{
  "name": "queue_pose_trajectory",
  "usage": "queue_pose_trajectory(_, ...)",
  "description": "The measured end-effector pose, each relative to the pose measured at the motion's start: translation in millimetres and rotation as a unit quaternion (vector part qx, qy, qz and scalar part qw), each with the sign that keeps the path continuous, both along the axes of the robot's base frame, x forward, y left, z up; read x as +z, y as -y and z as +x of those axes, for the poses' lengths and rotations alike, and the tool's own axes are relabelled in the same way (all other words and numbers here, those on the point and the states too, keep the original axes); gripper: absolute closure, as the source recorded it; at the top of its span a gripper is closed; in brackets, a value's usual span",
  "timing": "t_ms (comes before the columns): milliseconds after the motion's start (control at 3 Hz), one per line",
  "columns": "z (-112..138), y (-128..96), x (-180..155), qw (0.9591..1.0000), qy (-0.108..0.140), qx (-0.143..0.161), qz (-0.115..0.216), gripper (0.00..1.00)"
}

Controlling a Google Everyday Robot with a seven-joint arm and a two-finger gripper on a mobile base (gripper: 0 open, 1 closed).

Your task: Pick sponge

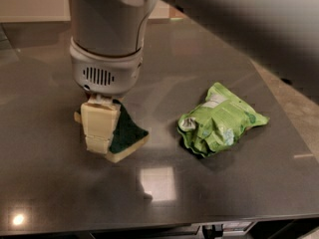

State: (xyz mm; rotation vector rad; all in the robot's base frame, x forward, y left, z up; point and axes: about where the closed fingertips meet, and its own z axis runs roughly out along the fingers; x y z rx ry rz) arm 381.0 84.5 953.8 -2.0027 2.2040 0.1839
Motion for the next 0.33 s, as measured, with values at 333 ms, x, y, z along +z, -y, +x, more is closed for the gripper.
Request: queue_pose_trajectory(333,-1.5,-4.6,7.2,0.9999,0.012,0.001,0.009,1.0)
